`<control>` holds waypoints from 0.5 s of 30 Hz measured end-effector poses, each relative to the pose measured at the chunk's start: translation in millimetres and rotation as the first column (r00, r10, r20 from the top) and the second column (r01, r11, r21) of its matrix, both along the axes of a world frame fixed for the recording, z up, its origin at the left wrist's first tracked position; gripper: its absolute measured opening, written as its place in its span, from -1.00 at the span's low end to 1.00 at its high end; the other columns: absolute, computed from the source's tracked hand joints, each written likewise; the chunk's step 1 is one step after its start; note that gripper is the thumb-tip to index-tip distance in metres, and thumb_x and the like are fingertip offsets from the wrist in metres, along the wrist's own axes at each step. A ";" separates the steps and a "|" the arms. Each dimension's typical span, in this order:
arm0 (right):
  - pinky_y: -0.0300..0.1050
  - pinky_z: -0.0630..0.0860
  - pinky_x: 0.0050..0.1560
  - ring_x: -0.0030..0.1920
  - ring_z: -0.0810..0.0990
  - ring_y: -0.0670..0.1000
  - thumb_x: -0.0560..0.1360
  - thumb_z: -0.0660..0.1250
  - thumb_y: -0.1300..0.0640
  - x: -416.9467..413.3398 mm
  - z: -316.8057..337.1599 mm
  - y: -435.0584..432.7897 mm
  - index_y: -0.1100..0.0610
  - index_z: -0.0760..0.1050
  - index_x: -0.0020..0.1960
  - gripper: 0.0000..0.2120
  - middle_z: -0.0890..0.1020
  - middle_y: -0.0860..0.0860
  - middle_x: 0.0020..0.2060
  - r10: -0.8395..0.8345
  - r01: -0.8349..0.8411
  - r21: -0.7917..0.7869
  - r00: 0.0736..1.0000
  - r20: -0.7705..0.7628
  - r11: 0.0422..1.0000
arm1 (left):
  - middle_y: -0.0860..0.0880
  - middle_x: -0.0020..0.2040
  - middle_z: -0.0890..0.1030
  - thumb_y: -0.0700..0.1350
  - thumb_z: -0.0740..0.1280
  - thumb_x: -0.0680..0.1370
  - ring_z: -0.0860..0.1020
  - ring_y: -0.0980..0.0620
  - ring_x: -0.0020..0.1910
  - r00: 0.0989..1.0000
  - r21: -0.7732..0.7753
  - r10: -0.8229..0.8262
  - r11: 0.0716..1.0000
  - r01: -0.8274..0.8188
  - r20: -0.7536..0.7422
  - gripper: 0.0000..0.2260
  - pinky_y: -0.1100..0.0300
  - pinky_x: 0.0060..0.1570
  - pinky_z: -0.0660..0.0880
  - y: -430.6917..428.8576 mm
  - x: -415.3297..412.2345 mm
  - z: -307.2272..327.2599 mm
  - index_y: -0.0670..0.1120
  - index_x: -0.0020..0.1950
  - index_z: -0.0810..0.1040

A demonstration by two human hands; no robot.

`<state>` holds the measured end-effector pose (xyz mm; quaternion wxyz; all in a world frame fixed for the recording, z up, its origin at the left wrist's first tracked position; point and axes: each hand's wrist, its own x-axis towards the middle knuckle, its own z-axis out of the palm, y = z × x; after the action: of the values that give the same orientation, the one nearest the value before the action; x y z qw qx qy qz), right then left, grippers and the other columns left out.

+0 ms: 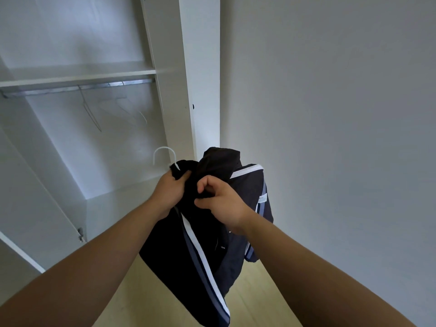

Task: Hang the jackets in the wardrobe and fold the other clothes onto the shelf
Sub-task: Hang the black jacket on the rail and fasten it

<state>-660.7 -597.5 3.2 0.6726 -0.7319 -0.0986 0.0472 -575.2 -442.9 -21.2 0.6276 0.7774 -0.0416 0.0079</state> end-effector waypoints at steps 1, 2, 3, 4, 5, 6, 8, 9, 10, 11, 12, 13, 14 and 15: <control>-0.18 0.49 -0.20 -0.27 0.49 -0.02 0.48 0.33 0.45 0.1 1.0 -1.8 0.09 0.43 -0.11 -0.73 0.54 0.00 -0.23 0.001 0.000 0.048 1.000 -0.017 0.999 | 0.07 0.06 0.71 0.08 0.29 0.65 0.66 0.07 0.08 1.000 -0.011 -0.009 1.000 0.009 -0.023 -0.80 -0.01 0.25 0.55 -0.8 0.5 0.8 0.10 0.20 0.64; -0.17 0.51 -0.19 -0.26 0.52 -0.02 0.46 0.34 0.46 0.8 2.1 -3.5 0.09 0.43 -0.12 -0.72 0.55 0.01 -0.23 -0.008 0.011 0.105 0.999 -0.034 0.994 | 0.06 0.04 0.72 0.13 0.29 0.65 0.67 0.06 0.07 0.999 -0.017 -0.019 1.000 0.018 -0.042 -0.77 0.00 0.23 0.56 -1.1 0.3 1.3 0.08 0.19 0.64; -0.13 0.53 -0.16 -0.23 0.54 0.01 0.42 0.35 0.45 1.9 2.8 -4.8 0.09 0.44 -0.13 -0.72 0.56 0.03 -0.23 -0.025 0.033 0.162 0.998 -0.054 0.986 | 0.07 0.00 0.73 0.18 0.28 0.64 0.68 0.06 0.04 0.998 -0.020 -0.030 0.999 0.028 -0.056 -0.74 0.04 0.18 0.58 -1.5 -0.3 1.8 0.09 0.16 0.65; -0.09 0.54 -0.12 -0.20 0.56 0.04 0.38 0.36 0.43 2.8 2.9 -6.0 0.09 0.46 -0.14 -0.74 0.57 0.05 -0.24 -0.044 0.059 0.212 0.996 -0.077 0.976 | 0.08 -0.04 0.73 0.24 0.27 0.62 0.69 0.06 0.02 0.997 -0.024 -0.040 0.999 0.039 -0.067 -0.70 0.08 0.12 0.59 -2.2 -1.7 2.6 0.09 0.12 0.66; -0.06 0.54 -0.11 -0.19 0.56 0.06 0.34 0.36 0.39 3.6 1.9 -7.0 0.08 0.49 -0.16 -0.77 0.57 0.05 -0.26 -0.060 0.083 0.248 0.993 -0.101 0.965 | 0.09 -0.06 0.74 0.30 0.28 0.58 0.69 0.07 0.00 0.996 -0.035 -0.051 0.998 0.049 -0.076 -0.65 0.12 0.07 0.59 -4.0 -3.4 3.6 0.09 0.08 0.67; -0.05 0.54 -0.11 -0.19 0.57 0.07 0.30 0.36 0.34 3.8 -0.3 -7.5 0.08 0.52 -0.17 -0.80 0.57 0.04 -0.28 -0.075 0.106 0.266 0.989 -0.125 0.958 | 0.09 -0.05 0.73 0.38 0.29 0.53 0.69 0.09 -0.01 0.995 -0.047 -0.062 0.997 0.058 -0.080 -0.59 0.15 0.05 0.58 -5.9 -5.2 4.8 0.10 0.06 0.68; -0.03 0.55 -0.11 -0.18 0.59 0.07 0.25 0.34 0.27 2.5 -8.2 -6.8 0.06 0.59 -0.17 -0.80 0.60 0.05 -0.27 -0.080 0.120 0.248 0.983 -0.168 0.961 | 0.13 -0.05 0.73 0.49 0.33 0.37 0.69 0.15 -0.02 0.996 -0.050 -0.067 0.997 0.064 -0.058 -0.51 0.17 0.05 0.57 -9.2 -9.5 6.4 0.15 0.01 0.69; -0.04 0.56 -0.12 -0.18 0.60 0.06 0.24 0.33 0.26 1.9 -13.1 -6.7 0.06 0.63 -0.15 -0.77 0.62 0.06 -0.26 -0.068 0.108 0.217 0.980 -0.185 0.970 | 0.15 -0.05 0.73 0.49 0.38 0.30 0.68 0.18 -0.04 0.997 -0.045 -0.070 0.997 0.068 -0.041 -0.53 0.19 0.04 0.57 -9.8 -11.3 6.1 0.19 -0.01 0.69; -0.07 0.55 -0.15 -0.18 0.60 0.05 0.23 0.32 0.25 1.4 -17.7 -7.5 0.05 0.66 -0.13 -0.73 0.63 0.06 -0.25 -0.039 0.076 0.175 0.978 -0.203 0.982 | 0.17 -0.06 0.73 0.43 0.46 0.28 0.68 0.20 -0.05 0.996 -0.044 -0.079 0.996 0.077 -0.030 -0.58 0.20 0.03 0.57 -9.3 -12.8 5.0 0.21 -0.02 0.69; -0.10 0.53 -0.19 -0.19 0.60 0.04 0.23 0.30 0.26 0.7 -21.2 -8.6 0.04 0.68 -0.11 -0.69 0.63 0.07 -0.24 0.004 0.028 0.138 0.974 -0.226 0.990 | 0.16 -0.05 0.73 0.32 0.54 0.29 0.69 0.19 -0.04 0.995 -0.050 -0.092 0.995 0.090 -0.026 -0.64 0.19 0.04 0.57 -7.7 -14.0 2.8 0.20 0.00 0.70; -0.12 0.54 -0.23 -0.19 0.62 0.04 0.23 0.28 0.28 0.4 -23.6 -9.6 0.05 0.69 -0.09 -0.66 0.63 0.09 -0.23 0.050 -0.021 0.114 0.966 -0.255 0.993 | 0.13 -0.04 0.74 0.17 0.61 0.31 0.70 0.16 -0.03 0.995 -0.055 -0.096 0.994 0.095 -0.022 -0.68 0.18 0.05 0.58 -5.0 -14.8 0.2 0.16 0.02 0.71; -0.11 0.57 -0.24 -0.19 0.66 0.06 0.25 0.25 0.30 0.4 -25.8 -10.5 0.06 0.68 -0.09 -0.65 0.65 0.10 -0.23 0.074 -0.048 0.099 0.956 -0.284 0.994 | 0.11 -0.05 0.74 0.02 0.64 0.33 0.70 0.14 -0.04 0.996 -0.053 -0.084 0.995 0.083 -0.019 -0.70 0.16 0.06 0.60 -1.4 -15.1 -2.1 0.11 0.03 0.72; -0.07 0.62 -0.22 -0.18 0.71 0.08 0.29 0.23 0.32 0.7 -28.3 -10.8 0.06 0.67 -0.09 -0.67 0.68 0.09 -0.22 0.057 -0.036 0.075 0.953 -0.299 0.997 | 0.09 -0.06 0.74 -0.09 0.64 0.34 0.71 0.13 -0.06 0.998 -0.046 -0.063 0.997 0.062 -0.016 -0.70 0.15 0.06 0.61 2.7 -15.3 -3.2 0.08 0.03 0.72; -0.02 0.64 -0.18 -0.18 0.73 0.08 0.35 0.22 0.32 1.5 -31.2 -10.6 0.06 0.64 -0.10 -0.71 0.70 0.05 -0.20 -0.029 0.029 -0.007 0.966 -0.259 1.000 | 0.08 -0.07 0.75 -0.15 0.63 0.35 0.71 0.12 -0.07 0.999 -0.040 -0.045 0.998 0.044 -0.016 -0.71 0.14 0.05 0.61 7.1 -15.1 -3.9 0.06 0.03 0.72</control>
<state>-659.2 -608.1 -28.0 0.6791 -0.7220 0.0008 0.1326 -590.3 -435.8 -25.1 0.6430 0.7639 -0.0535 -0.0117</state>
